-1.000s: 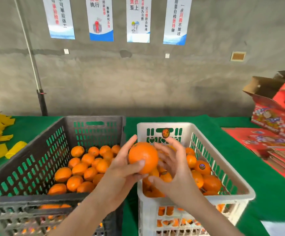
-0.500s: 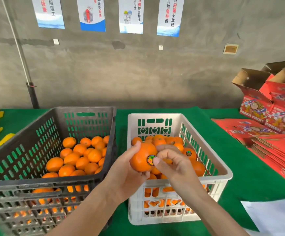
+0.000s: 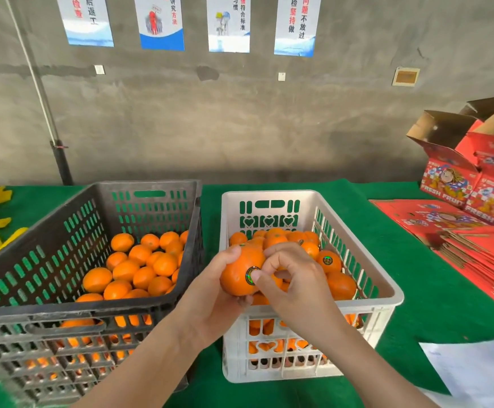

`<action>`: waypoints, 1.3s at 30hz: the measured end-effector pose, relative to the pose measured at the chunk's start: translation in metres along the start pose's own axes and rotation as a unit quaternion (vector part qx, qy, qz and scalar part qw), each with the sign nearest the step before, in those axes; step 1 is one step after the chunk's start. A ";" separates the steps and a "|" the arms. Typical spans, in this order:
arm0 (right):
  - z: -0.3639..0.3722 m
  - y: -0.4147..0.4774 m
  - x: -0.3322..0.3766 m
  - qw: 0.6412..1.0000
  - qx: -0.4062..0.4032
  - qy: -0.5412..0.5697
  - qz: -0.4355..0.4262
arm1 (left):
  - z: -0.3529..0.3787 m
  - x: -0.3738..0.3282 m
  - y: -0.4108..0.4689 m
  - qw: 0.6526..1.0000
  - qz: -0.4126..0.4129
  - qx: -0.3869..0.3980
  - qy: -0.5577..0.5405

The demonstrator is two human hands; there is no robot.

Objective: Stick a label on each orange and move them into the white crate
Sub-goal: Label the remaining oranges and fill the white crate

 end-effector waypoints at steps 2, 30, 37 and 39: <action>0.000 0.000 -0.002 1.000 0.005 -0.017 -0.003 | -0.004 0.002 0.000 1.000 -0.003 -0.014 -0.001; -0.013 0.143 -0.282 0.900 0.073 -0.336 0.269 | -0.013 0.026 0.126 0.492 0.128 -0.072 0.858; -0.001 0.137 -0.316 0.891 0.154 -0.304 0.299 | -0.013 0.021 0.126 0.520 0.157 -0.091 0.834; -0.011 0.133 -0.302 0.899 0.119 -0.304 0.292 | -0.013 0.016 0.125 0.547 0.164 -0.099 0.815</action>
Point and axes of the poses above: each hand's wrist, its own y-axis towards the middle knuckle, its own z-axis out of the palm, x = y × z, the point moved 9 cm from there along y, towards the middle knuckle, and after that the axes turned 1 degree about -x, right-handed, at the moved point
